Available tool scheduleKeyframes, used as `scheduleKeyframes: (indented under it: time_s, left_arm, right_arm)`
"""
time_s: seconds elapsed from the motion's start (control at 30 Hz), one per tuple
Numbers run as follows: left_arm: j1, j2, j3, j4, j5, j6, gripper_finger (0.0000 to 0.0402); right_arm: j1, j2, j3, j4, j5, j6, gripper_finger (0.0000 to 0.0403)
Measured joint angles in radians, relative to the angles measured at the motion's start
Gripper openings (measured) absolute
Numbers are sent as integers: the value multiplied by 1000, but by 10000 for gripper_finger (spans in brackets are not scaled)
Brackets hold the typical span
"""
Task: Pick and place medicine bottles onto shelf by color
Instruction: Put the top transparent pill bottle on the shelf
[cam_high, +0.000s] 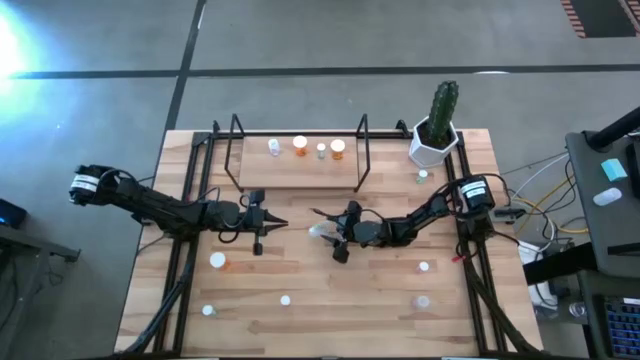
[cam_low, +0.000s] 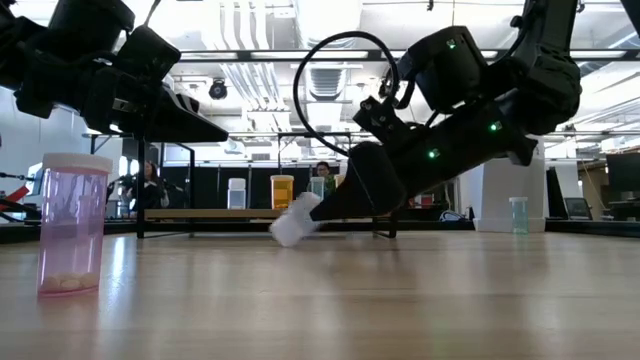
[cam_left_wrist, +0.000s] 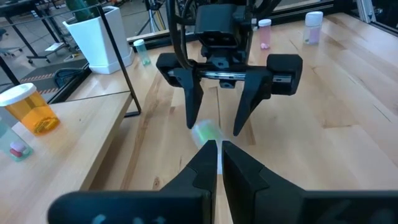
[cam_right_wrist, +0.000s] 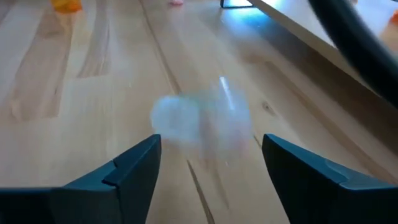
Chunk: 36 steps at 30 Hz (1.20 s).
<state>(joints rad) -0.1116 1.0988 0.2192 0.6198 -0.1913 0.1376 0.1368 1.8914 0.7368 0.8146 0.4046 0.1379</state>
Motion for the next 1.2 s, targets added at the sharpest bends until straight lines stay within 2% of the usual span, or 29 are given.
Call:
scheduleKeyframes:
  time_s: [0.2, 0.33, 0.53, 0.8, 1.0, 1.2]
  left_arm:
    - [0, 0, 4, -1, 0, -20, 6]
    - [0, 34, 18, 1, 4, -53, 8]
    - [-1, 189, 90, -45, 3, -43, 58]
    - [-6, 324, 341, -493, -5, 57, 156]
    - [-18, 373, 527, -884, -6, 102, 206]
    - [-18, 435, 578, -970, -25, 212, 214]
  right_arm:
    - [-21, 1, 8, -124, -31, 25, 265]
    - [-21, 1, 10, -121, -36, 2, 247]
    - [-22, 1, 10, -128, -39, -15, 215]
    - [-18, 1, 10, -130, -50, -19, 183]
    - [-10, 1, 10, -130, -69, -26, 173]
    - [-10, 1, 10, -130, -73, -26, 166]
